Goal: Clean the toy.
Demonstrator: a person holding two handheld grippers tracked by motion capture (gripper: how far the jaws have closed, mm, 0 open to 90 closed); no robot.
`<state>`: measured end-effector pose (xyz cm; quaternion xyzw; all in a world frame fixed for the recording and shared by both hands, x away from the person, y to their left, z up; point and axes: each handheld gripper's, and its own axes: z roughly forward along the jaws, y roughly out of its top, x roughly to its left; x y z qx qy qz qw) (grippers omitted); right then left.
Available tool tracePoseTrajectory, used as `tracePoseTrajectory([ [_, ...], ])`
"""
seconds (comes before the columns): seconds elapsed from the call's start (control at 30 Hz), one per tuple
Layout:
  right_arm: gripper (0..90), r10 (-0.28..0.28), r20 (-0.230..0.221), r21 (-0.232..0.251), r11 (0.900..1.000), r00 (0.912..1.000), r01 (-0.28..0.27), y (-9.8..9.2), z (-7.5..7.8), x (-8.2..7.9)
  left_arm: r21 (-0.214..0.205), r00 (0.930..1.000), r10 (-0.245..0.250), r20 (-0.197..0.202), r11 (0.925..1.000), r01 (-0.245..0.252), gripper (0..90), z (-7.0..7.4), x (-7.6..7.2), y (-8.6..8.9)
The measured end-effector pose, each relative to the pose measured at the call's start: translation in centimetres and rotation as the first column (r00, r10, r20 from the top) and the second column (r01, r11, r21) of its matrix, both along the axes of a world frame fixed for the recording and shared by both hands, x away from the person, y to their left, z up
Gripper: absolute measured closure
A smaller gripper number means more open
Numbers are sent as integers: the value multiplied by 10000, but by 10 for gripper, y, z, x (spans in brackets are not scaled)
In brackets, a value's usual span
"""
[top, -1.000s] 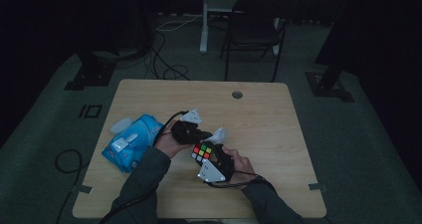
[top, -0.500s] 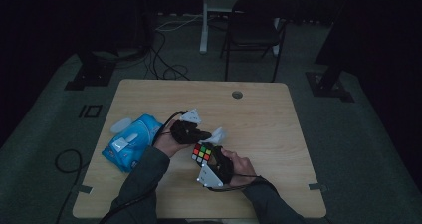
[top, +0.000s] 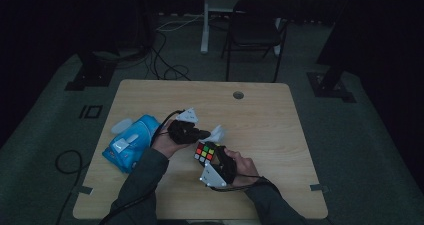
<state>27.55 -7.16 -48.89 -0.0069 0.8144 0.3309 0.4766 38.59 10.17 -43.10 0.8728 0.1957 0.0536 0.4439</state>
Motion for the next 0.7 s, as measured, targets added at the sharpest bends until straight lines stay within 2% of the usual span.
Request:
tracePoseTrajectory([
  [0.03, 340, -37, -56, 81, 10000, 10000, 38, -1, 0, 1, -62, 9999, 115, 91, 9999, -114, 892, 1, -2, 2],
  [0.17, 339, -86, -793, 769, 9969, 9968, 147, -7, 3, 7, -459, 9966, 638, 527, 9971, -614, 892, 1, -10, 6],
  [0.2, 340, -64, -1124, 1142, 9933, 9936, 194, -10, 6, 10, -576, 9953, 760, 598, 9957, -726, 892, 0, -12, 7],
  [0.33, 340, -27, -1434, 1486, 9886, 9897, 242, -13, 8, 12, -909, 9915, 1032, 794, 9912, -959, 891, 0, -19, 10],
  [0.37, 340, 55, -1867, 1981, 9797, 9824, 322, -17, 10, 16, -929, 9903, 1077, 880, 9907, -994, 891, 0, -21, 10],
  [0.43, 340, 69, -1996, 2087, 9773, 9799, 356, -18, 11, 17, -948, 9890, 1141, 945, 9899, -1051, 891, 0, -24, 11],
  [0.57, 340, 386, -2873, 3059, 9506, 9571, 535, -27, 14, 23, -1074, 9880, 1169, 1014, 9886, -1059, 889, 0, -28, 11],
  [0.6, 340, 430, -2990, 3167, 9468, 9533, 566, -28, 14, 25, -1072, 9873, 1196, 1048, 9883, -1084, 889, 0, -30, 11],
  [0.63, 339, 534, -3276, 3449, 9362, 9433, 668, -31, 15, 27, -1106, 9877, 1182, 1027, 9881, -1067, 889, 0, -30, 10],
  [0.7, 340, 573, -3331, 3517, 9337, 9411, 676, -32, 15, 28, -1104, 9881, 1144, 1032, 9885, -1029, 889, 0, -32, 10],
])
